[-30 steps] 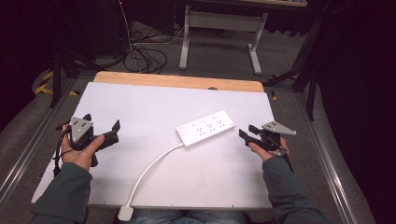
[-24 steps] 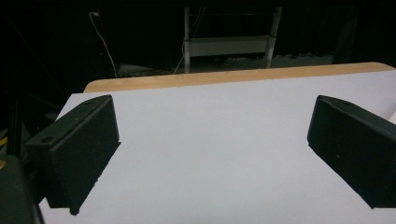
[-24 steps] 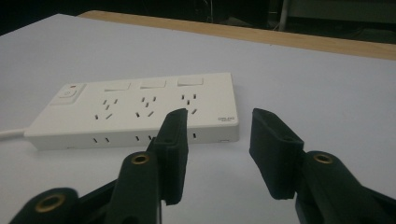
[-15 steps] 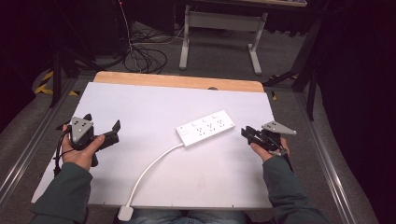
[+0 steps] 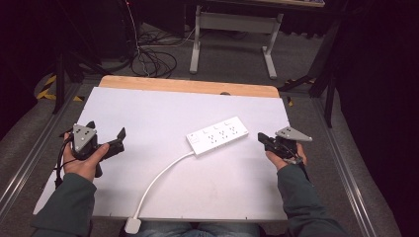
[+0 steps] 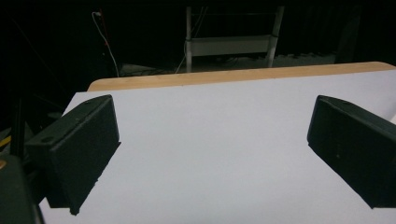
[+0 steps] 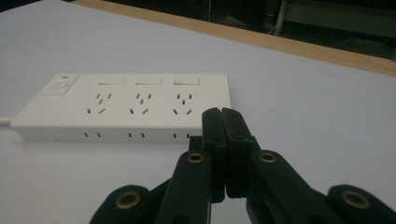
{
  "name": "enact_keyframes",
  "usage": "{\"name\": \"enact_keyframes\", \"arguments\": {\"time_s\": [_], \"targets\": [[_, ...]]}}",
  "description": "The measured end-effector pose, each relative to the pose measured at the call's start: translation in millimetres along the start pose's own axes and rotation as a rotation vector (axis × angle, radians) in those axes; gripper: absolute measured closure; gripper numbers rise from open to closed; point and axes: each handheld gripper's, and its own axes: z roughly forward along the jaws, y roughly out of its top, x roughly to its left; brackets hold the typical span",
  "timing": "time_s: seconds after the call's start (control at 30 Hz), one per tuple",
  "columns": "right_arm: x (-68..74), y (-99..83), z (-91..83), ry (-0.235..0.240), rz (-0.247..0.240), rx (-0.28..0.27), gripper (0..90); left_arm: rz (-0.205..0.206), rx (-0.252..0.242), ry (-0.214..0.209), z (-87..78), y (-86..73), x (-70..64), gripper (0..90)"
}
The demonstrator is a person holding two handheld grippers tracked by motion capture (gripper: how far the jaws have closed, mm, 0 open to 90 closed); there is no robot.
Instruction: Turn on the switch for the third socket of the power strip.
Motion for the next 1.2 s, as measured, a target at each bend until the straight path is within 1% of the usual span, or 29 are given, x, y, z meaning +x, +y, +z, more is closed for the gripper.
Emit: {"name": "enact_keyframes", "arguments": {"time_s": [0.2, 0.33, 0.6, 0.73, 0.9, 1.2], "targets": [[1.0, 0.8, 5.2, 0.001, -0.008, 0.014, 89.5, 0.004, 0.002, 0.004, -2.5, -0.5, 1.6, 2.8], [2.0, 2.1, 8.1, 0.005, -0.009, 0.017, 89.5, -0.005, -0.001, 0.013, -4.4, -1.5, 3.1, 2.9], [3.2, 4.6, 14.4, 0.012, -0.014, 0.019, 89.3, 0.002, 0.003, 0.023, -9.6, -2.8, 6.6, 2.9], [4.5, 6.0, 17.4, 0.016, -0.015, 0.022, 89.3, -0.005, 0.001, 0.034, -13.0, -3.8, 9.2, 2.9], [6.8, 9.4, 22.3, 0.026, -0.025, 0.017, 89.3, -0.007, 0.004, 0.039, -16.0, -4.9, 11.0, 3.0], [6.0, 17.9, 31.2, 0.022, -0.020, 0.001, 89.5, -0.003, 0.010, 0.043, -18.7, -5.9, 12.7, 3.1]]}}
